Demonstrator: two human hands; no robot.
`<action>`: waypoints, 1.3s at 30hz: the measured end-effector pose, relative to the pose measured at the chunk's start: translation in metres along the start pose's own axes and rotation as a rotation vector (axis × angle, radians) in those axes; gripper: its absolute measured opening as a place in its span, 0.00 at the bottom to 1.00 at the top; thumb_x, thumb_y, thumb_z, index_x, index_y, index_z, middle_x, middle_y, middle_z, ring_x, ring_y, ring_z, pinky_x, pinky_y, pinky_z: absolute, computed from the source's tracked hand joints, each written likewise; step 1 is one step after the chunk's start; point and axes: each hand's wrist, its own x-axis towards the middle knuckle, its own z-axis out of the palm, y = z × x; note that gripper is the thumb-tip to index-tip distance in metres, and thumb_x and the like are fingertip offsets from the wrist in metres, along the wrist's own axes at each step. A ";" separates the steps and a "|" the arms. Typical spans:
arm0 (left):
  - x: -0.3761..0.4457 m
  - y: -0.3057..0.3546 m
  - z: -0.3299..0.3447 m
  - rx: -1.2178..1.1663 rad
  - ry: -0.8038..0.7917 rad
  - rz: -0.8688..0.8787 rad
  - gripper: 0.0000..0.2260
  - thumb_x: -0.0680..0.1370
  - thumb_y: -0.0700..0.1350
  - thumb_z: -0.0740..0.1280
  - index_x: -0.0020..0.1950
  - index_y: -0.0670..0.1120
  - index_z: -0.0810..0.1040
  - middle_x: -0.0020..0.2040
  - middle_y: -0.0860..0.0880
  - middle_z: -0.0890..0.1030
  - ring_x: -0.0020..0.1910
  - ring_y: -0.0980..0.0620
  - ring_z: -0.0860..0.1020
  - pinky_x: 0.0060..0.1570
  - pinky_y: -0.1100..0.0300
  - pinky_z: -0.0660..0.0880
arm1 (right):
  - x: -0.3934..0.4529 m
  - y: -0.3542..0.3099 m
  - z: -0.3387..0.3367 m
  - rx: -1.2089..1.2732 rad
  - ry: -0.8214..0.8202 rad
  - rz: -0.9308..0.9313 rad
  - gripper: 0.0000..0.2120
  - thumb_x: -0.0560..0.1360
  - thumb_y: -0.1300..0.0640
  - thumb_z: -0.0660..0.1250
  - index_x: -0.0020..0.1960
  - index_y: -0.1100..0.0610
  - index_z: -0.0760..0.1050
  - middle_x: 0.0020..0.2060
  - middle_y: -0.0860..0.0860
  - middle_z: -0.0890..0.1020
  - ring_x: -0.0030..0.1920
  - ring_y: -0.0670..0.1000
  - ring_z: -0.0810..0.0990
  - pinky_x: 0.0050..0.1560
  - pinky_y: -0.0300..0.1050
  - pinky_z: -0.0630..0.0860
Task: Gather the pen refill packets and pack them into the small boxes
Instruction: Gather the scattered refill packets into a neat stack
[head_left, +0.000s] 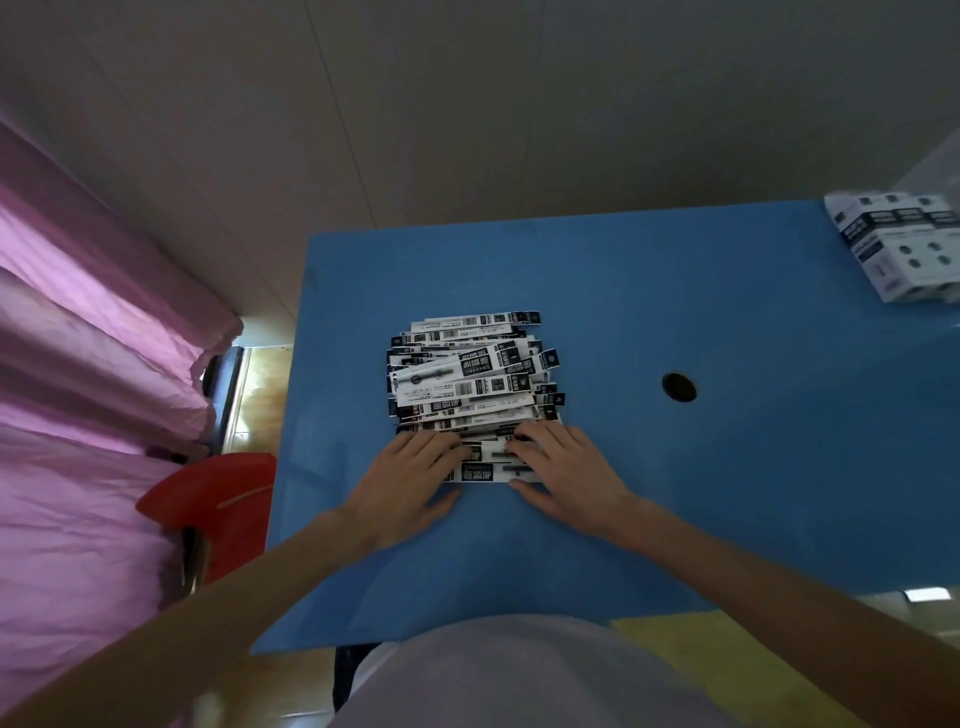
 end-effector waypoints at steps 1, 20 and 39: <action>0.000 0.000 0.000 0.000 -0.010 -0.005 0.21 0.80 0.57 0.62 0.69 0.46 0.76 0.65 0.49 0.77 0.62 0.48 0.75 0.61 0.55 0.69 | 0.000 -0.001 0.000 0.005 0.001 0.002 0.22 0.79 0.43 0.64 0.67 0.55 0.76 0.64 0.52 0.77 0.63 0.53 0.76 0.60 0.49 0.76; 0.006 0.011 -0.010 -0.114 -0.089 -0.130 0.18 0.78 0.54 0.70 0.64 0.47 0.77 0.63 0.49 0.76 0.61 0.49 0.76 0.53 0.54 0.77 | -0.009 -0.010 0.001 0.116 -0.004 0.040 0.18 0.78 0.44 0.69 0.63 0.53 0.78 0.67 0.51 0.75 0.66 0.52 0.72 0.62 0.49 0.76; 0.013 0.025 -0.018 -0.182 -0.201 -0.196 0.21 0.66 0.44 0.77 0.57 0.46 0.79 0.58 0.48 0.76 0.57 0.46 0.75 0.53 0.52 0.76 | -0.012 -0.008 -0.002 0.083 -0.047 0.134 0.35 0.78 0.38 0.65 0.77 0.58 0.67 0.76 0.54 0.68 0.75 0.57 0.67 0.70 0.55 0.70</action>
